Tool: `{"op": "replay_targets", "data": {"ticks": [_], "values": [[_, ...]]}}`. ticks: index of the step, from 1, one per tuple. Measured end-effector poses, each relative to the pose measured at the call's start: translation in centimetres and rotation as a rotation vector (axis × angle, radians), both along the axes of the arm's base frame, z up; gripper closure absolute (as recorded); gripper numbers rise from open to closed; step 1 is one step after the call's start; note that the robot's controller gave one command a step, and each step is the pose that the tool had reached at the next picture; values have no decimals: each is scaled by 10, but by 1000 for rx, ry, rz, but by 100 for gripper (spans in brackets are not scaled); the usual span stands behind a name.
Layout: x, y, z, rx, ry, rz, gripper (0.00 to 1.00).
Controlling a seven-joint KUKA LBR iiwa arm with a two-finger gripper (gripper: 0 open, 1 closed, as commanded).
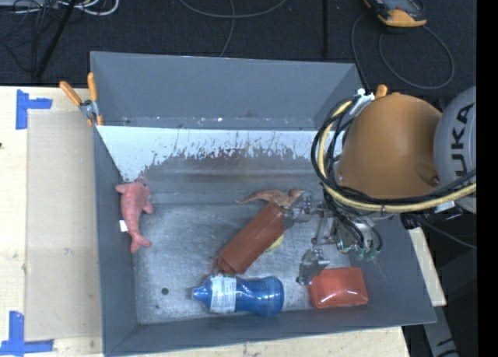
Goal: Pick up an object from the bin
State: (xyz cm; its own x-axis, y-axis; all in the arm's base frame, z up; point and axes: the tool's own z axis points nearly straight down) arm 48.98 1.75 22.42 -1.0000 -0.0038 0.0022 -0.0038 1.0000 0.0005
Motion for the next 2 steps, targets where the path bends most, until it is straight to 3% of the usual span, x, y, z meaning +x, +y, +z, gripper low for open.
{"op": "replay_targets", "data": {"ticks": [1,2], "values": [[-11,49,-43,-1,-3,101,0],[-18,57,-64,1,0,410,0]]}}
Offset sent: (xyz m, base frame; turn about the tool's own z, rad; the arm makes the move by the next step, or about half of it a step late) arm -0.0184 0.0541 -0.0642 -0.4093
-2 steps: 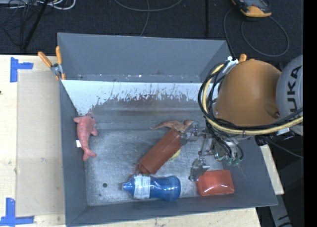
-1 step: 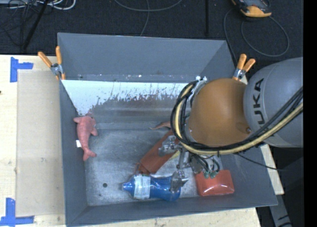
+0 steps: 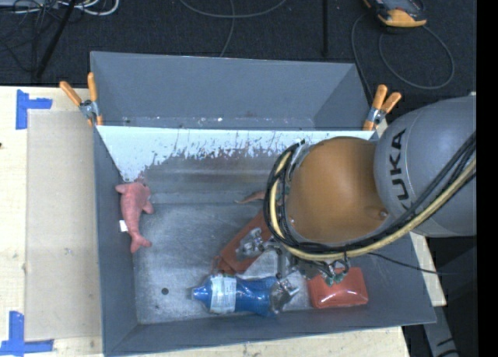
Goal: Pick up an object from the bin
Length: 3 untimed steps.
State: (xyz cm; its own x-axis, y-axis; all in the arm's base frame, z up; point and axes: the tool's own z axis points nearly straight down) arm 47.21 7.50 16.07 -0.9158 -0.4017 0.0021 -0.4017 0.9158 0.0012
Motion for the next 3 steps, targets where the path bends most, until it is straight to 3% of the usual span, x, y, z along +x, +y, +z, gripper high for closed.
{"op": "replay_targets", "data": {"ticks": [1,2,3], "values": [[0,0,-32,-1,2,-248,0],[3,7,-76,4,-18,82,0],[1,2,-85,7,-14,-188,100]]}}
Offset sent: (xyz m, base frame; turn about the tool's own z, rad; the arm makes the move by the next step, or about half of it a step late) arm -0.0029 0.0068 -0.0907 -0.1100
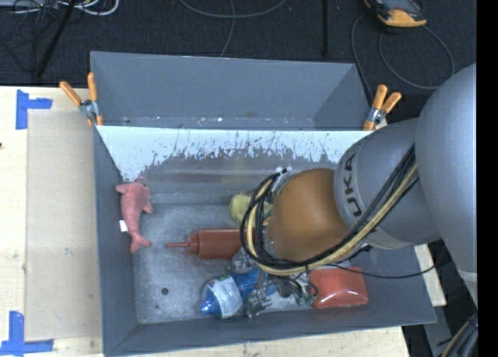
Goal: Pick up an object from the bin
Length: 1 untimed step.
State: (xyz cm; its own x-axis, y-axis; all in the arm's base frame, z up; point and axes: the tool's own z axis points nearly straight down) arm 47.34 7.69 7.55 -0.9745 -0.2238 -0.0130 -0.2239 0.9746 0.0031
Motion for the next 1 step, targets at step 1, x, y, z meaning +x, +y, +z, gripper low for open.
{"op": "replay_targets", "data": {"ticks": [1], "values": [[0,0,0,0,0,0,100]]}}
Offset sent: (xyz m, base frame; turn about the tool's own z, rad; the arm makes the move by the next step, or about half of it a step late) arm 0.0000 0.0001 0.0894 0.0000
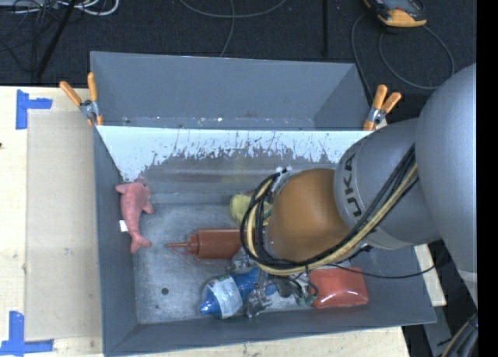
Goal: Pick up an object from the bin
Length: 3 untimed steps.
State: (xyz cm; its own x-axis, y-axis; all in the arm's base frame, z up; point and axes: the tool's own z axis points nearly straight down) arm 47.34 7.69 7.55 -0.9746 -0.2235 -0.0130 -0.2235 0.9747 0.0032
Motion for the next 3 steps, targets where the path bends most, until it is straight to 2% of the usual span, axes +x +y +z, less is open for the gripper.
{"op": "replay_targets", "data": {"ticks": [1,2,3], "values": [[-1,0,3,-1,4,0,100],[-4,-1,20,-5,18,-1,100],[-2,-1,36,-5,10,-1,100]]}}
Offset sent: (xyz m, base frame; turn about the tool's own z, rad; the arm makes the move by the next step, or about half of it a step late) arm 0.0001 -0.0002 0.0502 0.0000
